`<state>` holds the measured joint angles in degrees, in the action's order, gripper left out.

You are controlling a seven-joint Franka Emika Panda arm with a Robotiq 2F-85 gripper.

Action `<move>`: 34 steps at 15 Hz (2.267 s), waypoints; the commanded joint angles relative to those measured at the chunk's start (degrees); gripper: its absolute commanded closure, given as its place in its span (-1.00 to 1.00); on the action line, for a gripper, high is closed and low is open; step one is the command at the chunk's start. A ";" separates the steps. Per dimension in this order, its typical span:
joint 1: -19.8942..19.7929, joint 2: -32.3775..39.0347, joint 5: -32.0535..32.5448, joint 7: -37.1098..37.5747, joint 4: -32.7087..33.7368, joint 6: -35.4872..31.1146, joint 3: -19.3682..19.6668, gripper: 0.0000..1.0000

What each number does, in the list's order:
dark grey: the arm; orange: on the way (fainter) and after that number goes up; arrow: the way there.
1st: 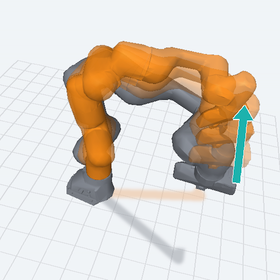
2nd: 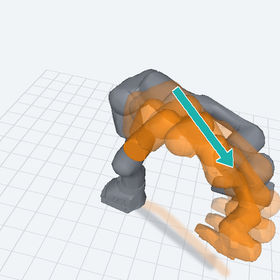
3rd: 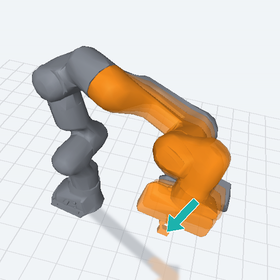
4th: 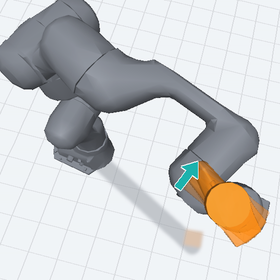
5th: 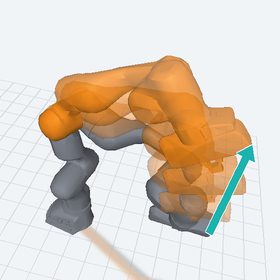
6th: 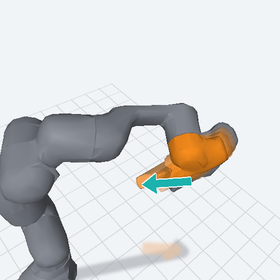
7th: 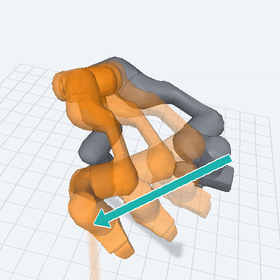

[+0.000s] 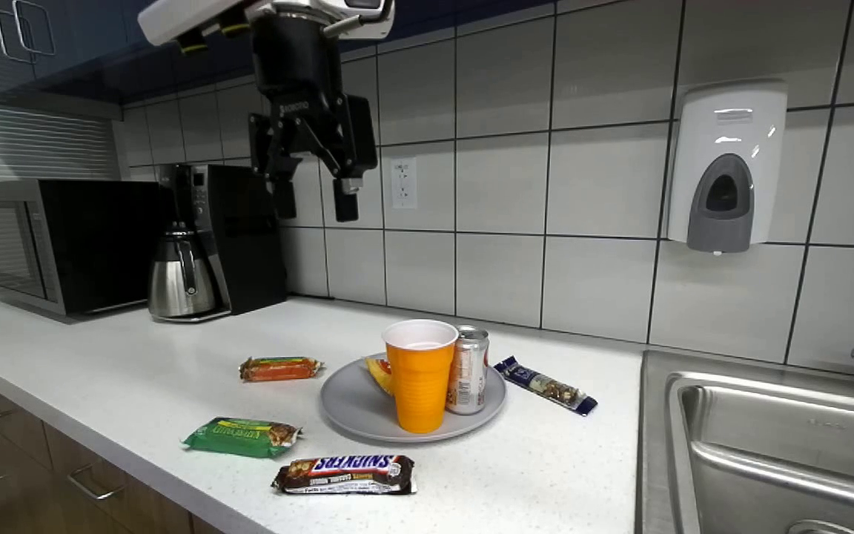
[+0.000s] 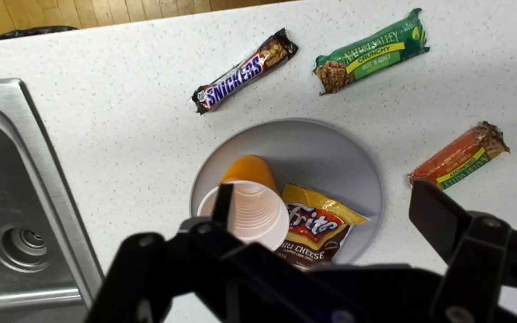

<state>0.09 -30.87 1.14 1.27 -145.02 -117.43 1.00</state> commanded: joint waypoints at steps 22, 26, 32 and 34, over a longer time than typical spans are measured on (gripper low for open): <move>-0.26 22.48 -0.05 -2.86 7.65 -13.24 0.76 -1.00; -0.33 26.38 0.21 -2.65 9.59 -13.67 0.68 -1.00; -0.37 31.30 0.41 -2.60 12.02 -14.09 0.67 -1.00; -0.36 32.57 0.55 -2.43 12.69 -14.53 0.66 -1.00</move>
<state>0.10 -0.59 1.19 -0.89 -134.46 -131.54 2.14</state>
